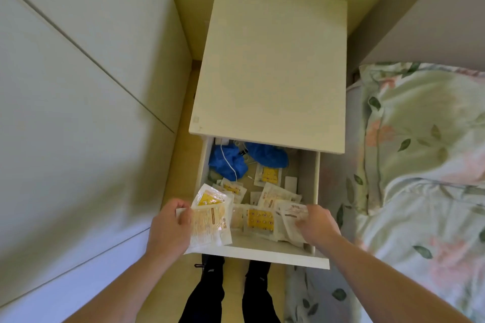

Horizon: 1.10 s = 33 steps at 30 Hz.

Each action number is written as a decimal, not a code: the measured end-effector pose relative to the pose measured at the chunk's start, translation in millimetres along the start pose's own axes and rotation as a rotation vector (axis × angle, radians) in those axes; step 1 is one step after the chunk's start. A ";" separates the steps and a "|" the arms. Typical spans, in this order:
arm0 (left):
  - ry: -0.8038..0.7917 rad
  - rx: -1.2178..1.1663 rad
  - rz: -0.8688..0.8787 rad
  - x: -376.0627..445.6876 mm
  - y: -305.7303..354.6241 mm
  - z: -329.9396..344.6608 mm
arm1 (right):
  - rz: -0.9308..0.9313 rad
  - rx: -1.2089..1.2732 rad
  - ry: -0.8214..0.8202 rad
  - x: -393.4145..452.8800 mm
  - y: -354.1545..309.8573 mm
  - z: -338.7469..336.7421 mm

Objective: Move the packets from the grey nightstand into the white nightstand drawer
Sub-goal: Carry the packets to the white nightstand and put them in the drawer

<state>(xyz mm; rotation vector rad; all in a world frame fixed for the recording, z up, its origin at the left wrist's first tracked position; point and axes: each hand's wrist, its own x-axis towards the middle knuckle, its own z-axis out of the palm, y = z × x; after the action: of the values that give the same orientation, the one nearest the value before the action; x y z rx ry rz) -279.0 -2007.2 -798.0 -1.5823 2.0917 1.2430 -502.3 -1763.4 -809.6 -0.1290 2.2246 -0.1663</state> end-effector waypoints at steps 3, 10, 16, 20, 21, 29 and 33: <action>0.013 0.052 0.023 4.4 -6.8 7.9 | 0.034 -0.135 0.053 6.2 3.9 10.3; 0.021 0.136 0.063 2.3 -1.2 14.1 | -0.010 -0.244 0.116 -7.1 1.7 23.4; 0.012 0.135 0.062 4.8 -3.9 16.7 | -0.012 -0.113 0.144 -9.8 -4.6 28.0; -0.014 0.072 0.045 5.0 -2.7 20.1 | -0.003 0.012 0.111 -0.3 -10.4 28.1; -0.018 0.061 0.040 4.5 -0.9 20.1 | 0.014 0.023 0.093 2.3 -10.4 28.7; -0.089 -0.098 -0.016 -7.8 21.5 18.8 | 0.023 -0.074 -0.007 -21.6 -19.6 19.3; -0.263 -0.228 -0.036 -20.8 42.3 18.8 | 0.065 0.411 -0.119 -32.6 -37.1 9.4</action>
<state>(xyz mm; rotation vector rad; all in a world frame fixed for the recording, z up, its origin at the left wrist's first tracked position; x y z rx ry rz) -313.5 -1977.1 -776.0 -1.4412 1.8055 1.6274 -473.7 -1795.7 -783.9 0.1537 2.0281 -0.5589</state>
